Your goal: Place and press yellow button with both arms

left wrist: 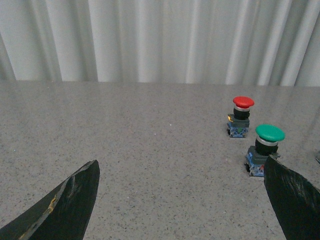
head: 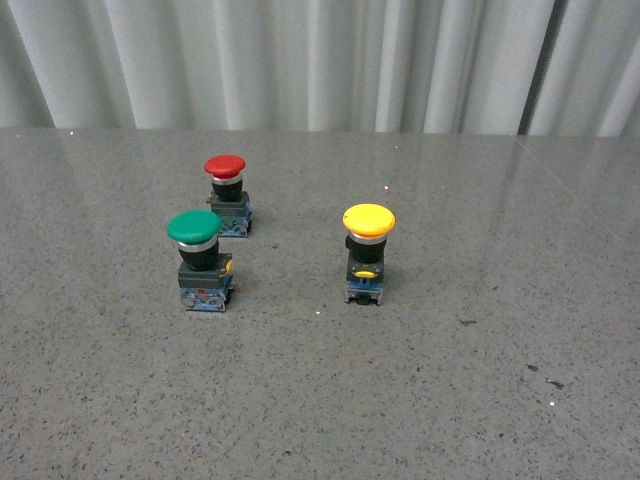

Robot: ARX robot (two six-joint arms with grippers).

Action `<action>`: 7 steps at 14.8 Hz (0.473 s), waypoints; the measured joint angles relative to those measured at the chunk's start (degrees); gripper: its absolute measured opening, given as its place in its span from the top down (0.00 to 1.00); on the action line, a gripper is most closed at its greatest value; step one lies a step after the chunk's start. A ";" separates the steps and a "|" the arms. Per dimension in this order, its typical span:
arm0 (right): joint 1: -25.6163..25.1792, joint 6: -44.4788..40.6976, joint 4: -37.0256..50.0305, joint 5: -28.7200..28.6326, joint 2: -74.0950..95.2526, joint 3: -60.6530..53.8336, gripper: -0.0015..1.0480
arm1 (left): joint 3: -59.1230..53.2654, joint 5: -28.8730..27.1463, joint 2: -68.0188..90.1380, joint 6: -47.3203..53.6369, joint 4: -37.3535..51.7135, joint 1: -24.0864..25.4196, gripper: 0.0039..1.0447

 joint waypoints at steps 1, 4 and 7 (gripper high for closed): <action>0.00 -0.07 -5.09 -0.20 -6.91 -0.42 0.98 | 0.00 -0.09 0.00 0.00 0.00 0.00 0.06; 0.00 -0.07 -5.29 -0.17 -6.97 -0.42 0.98 | 0.00 0.00 0.00 0.00 -0.02 0.00 0.06; 0.00 -0.07 -5.42 -0.17 -6.97 -0.42 0.76 | 0.00 0.02 0.00 0.02 0.00 0.00 0.06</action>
